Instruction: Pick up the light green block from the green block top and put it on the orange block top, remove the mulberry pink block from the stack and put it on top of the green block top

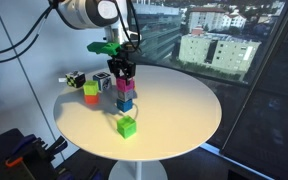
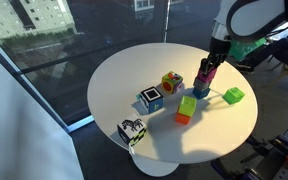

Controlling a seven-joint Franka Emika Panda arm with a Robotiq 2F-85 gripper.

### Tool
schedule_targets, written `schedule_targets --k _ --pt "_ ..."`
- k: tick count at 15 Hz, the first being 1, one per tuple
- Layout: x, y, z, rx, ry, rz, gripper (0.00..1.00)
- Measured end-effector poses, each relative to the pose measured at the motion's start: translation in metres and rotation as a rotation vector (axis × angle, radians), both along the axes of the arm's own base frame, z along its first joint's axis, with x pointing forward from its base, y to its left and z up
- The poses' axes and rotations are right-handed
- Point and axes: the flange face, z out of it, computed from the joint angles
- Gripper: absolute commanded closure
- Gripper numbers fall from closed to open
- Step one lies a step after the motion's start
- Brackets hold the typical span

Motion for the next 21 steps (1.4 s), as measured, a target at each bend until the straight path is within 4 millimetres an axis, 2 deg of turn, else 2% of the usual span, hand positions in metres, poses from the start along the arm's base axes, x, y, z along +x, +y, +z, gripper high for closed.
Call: schedule_targets --k 5,9,15,21 --pt "0.0 0.002 0.002 0.0 -0.004 0.004 0.7" --pt "-0.005 0.004 0.012 0.001 -0.006 0.006 0.7" --pt "-0.029 0.001 0.02 0.002 0.064 -0.009 0.7" --pt "-0.056 -0.014 0.025 0.006 0.096 -0.063 0.7"
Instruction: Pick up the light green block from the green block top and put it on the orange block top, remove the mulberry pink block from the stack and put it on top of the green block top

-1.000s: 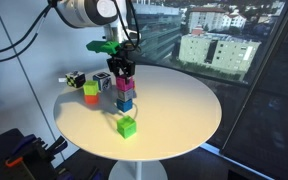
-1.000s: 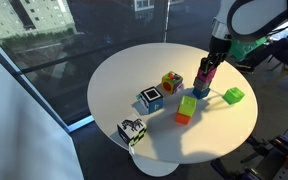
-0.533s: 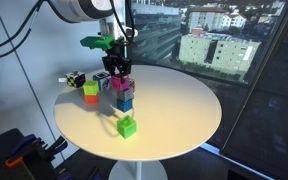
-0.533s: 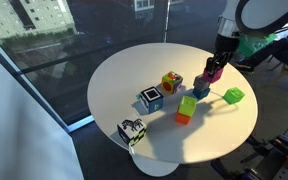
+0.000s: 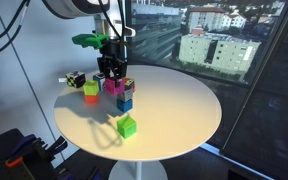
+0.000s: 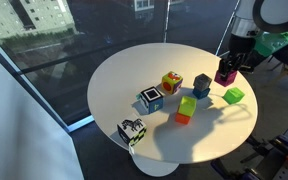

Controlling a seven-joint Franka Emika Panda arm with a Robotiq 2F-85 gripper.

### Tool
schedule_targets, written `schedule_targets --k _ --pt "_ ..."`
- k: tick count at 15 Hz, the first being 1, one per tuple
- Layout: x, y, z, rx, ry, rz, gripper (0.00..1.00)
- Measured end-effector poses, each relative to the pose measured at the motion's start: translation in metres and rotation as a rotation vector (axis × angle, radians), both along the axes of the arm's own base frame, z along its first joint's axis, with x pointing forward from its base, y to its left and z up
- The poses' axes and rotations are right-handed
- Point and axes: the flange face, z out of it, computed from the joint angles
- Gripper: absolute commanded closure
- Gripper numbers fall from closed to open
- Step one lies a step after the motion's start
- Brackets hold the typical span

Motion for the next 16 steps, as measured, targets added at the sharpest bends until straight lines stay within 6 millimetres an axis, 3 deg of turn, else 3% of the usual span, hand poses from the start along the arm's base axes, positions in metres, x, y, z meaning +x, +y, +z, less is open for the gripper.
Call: schedule_targets --k 6,11,16 --pt "-0.023 -0.03 -0.004 0.005 0.006 -0.072 0.7" --pt "-0.034 -0.058 -0.013 -0.019 -0.037 -0.104 0.7" --pt "-0.042 -0.074 -0.023 -0.024 -0.096 -0.13 0.7"
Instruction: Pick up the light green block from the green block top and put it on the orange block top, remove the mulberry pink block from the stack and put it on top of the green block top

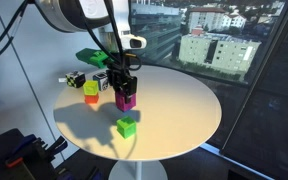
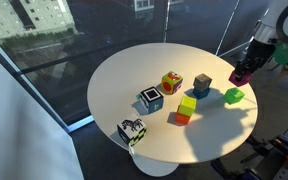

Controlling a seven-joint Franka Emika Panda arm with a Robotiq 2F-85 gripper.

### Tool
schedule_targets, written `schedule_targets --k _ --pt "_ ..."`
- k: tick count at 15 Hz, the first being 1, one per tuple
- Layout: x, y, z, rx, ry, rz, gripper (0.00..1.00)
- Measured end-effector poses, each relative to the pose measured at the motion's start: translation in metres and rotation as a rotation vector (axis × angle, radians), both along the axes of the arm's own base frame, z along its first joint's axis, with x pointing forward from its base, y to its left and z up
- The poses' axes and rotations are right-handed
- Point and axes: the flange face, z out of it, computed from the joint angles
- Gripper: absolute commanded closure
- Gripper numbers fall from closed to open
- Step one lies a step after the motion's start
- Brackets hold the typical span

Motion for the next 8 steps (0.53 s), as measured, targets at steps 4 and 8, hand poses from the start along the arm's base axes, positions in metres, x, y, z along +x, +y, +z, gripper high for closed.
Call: schedule_targets --k 4,8 --pt "-0.005 -0.009 -0.008 -0.001 -0.022 -0.02 0.7" --pt "-0.009 -0.018 -0.018 0.002 -0.009 -0.04 0.7"
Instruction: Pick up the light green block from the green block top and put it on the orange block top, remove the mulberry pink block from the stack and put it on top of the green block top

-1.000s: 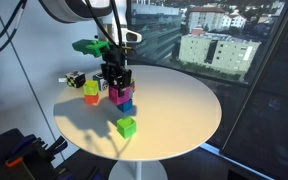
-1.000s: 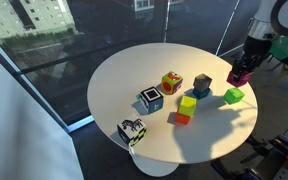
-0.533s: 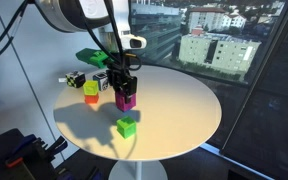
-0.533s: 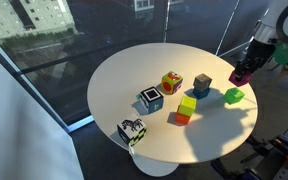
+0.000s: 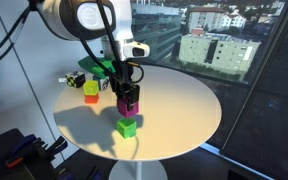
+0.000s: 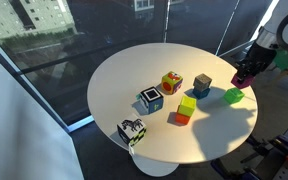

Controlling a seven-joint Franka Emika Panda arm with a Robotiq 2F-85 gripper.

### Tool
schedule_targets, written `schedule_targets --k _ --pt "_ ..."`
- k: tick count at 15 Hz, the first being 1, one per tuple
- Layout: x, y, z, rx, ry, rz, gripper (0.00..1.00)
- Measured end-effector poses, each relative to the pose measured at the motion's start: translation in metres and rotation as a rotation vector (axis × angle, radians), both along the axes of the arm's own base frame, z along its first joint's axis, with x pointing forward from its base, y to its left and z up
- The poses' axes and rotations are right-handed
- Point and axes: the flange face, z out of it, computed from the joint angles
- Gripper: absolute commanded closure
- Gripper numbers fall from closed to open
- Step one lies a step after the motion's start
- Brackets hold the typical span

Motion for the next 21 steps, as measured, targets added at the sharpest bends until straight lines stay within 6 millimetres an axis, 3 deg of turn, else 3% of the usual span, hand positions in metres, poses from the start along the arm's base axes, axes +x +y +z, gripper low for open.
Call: schedule_targets --k 21 --pt "0.001 0.002 -0.031 0.004 0.035 0.01 0.7"
